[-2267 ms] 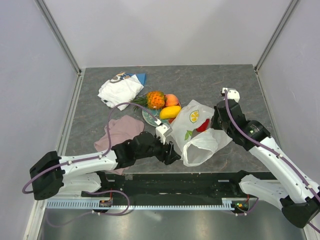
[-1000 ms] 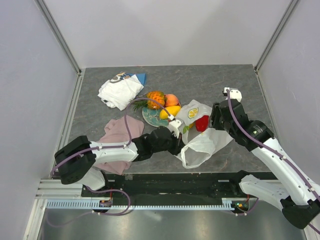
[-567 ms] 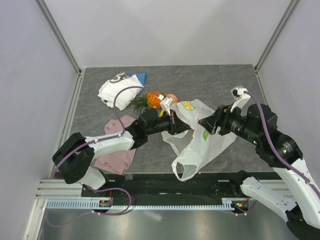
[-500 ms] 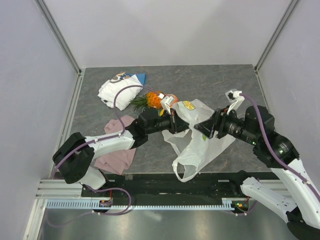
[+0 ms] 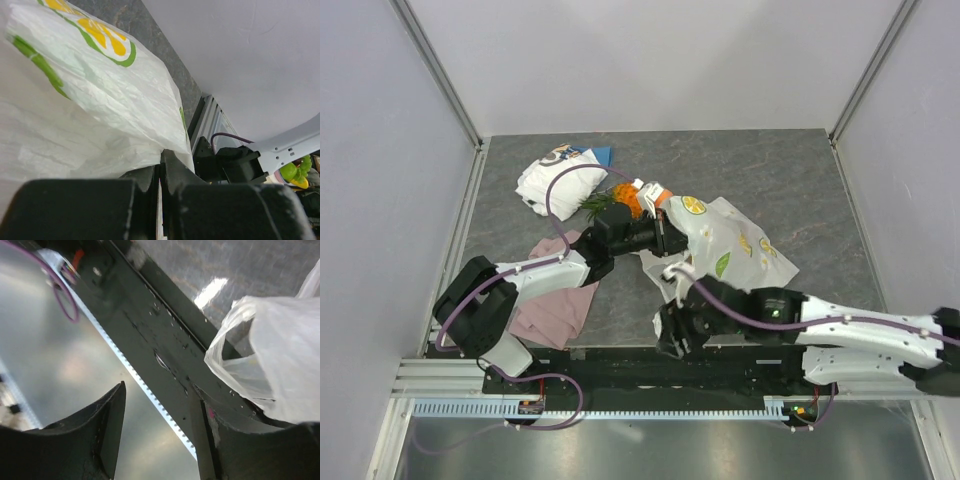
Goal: Place the fruits into the plastic bag
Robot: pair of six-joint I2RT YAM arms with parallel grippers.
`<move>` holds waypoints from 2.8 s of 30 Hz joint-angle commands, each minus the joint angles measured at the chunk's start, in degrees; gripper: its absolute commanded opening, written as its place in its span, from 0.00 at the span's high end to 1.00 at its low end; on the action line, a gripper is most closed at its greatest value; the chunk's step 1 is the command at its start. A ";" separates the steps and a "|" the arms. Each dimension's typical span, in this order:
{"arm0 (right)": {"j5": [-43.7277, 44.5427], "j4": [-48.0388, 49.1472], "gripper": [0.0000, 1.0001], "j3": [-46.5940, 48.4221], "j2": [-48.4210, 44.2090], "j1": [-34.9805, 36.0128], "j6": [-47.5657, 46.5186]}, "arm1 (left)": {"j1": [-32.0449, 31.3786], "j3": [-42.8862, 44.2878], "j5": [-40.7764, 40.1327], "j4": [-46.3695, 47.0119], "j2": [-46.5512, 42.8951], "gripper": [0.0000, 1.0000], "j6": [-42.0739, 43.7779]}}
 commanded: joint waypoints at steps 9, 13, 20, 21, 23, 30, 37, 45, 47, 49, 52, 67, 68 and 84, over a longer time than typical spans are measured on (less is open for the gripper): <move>39.14 -12.62 0.37 15.50 28.18 22.13 12.40 | 0.35 2.33 3.06 -2.04 0.31 0.98 1.92; 41.79 -14.29 0.36 16.21 32.75 22.49 14.07 | 0.44 2.33 3.42 -2.31 0.40 0.99 2.18; 44.09 -16.85 0.32 15.68 39.07 22.40 15.93 | 0.61 2.42 3.77 -2.39 0.40 0.98 2.27; 43.83 -16.85 0.32 15.51 39.61 22.40 15.92 | 0.70 2.51 3.86 -2.39 0.31 0.98 2.27; 43.47 -15.62 0.32 15.07 40.66 22.22 15.49 | 0.70 2.51 3.77 -2.48 0.40 0.98 2.36; 37.07 -5.61 0.53 8.22 37.42 17.93 10.40 | 1.05 2.42 4.38 -2.57 0.57 0.98 2.62; 34.32 -3.03 1.00 9.87 18.66 14.41 6.88 | 2.02 4.00 5.70 -3.80 0.05 0.99 4.11; 55.66 -19.99 1.00 32.07 -0.37 11.77 0.37 | 2.37 24.72 11.23 -17.65 4.43 0.98 9.65; 62.17 -24.13 1.00 36.14 -2.92 11.94 -0.94 | 2.46 33.04 11.77 -20.75 7.50 0.98 11.84; 64.73 -24.32 1.00 37.38 -5.63 11.85 -2.18 | 2.72 38.69 12.20 -25.05 11.53 0.98 13.60; 69.30 -24.23 1.00 38.53 -8.10 11.76 -4.02 | 3.42 50.30 16.59 -30.07 16.81 0.99 13.53; 75.81 -28.62 1.00 32.56 -9.61 11.77 2.21 | 5.71 65.45 21.97 -29.99 24.41 0.38 18.78; 75.99 -28.71 1.00 32.21 -9.52 11.76 2.56 | 5.97 62.92 21.44 -29.99 22.65 0.33 19.75; 80.12 -29.15 1.00 31.85 -10.22 11.76 3.44 | 22.14 37.50 19.08 -27.35 -3.46 0.05 21.33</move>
